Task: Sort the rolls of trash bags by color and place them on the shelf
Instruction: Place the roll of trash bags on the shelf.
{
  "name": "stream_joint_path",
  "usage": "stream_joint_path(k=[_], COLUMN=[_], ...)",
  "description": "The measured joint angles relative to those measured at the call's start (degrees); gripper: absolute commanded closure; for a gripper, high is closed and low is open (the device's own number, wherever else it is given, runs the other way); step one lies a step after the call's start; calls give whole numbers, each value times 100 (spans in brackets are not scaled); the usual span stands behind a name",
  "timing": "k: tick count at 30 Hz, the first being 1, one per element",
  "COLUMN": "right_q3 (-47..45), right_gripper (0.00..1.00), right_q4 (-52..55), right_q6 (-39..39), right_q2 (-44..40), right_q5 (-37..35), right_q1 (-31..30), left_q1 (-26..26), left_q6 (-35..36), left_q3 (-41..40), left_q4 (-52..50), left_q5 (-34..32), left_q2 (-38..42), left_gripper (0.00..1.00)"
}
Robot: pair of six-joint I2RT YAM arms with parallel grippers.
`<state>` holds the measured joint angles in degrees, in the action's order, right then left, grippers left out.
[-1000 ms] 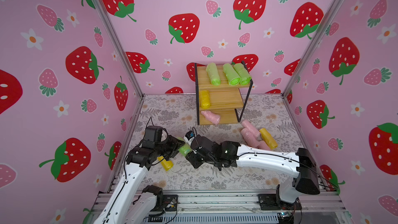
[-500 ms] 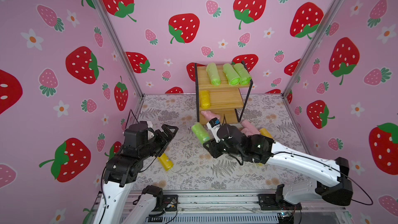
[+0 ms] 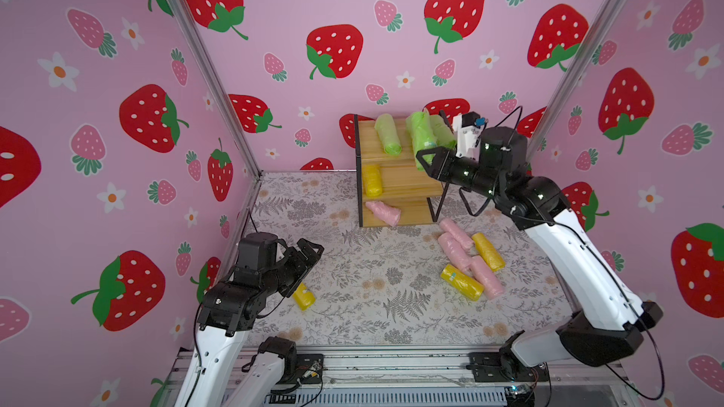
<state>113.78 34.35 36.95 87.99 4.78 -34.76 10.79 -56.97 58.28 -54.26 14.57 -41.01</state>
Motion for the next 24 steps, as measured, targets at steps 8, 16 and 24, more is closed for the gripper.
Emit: stream_joint_path(k=[8, 16, 24], right_q3=[1878, 2437, 2942], right_gripper=[100, 100, 93], right_q4=[315, 501, 599], right_q6=[247, 435, 553], right_q2=[1663, 2463, 2944], right_q5=[933, 1381, 1665], right_q1=[640, 1032, 1143], left_q1=[0, 0, 0], left_q6=[109, 269, 345], left_q3=[0, 0, -66], left_q4=[-22, -105, -197], left_q5=[7, 35, 90], left_q2=[-157, -269, -330], left_gripper=[2, 2, 2])
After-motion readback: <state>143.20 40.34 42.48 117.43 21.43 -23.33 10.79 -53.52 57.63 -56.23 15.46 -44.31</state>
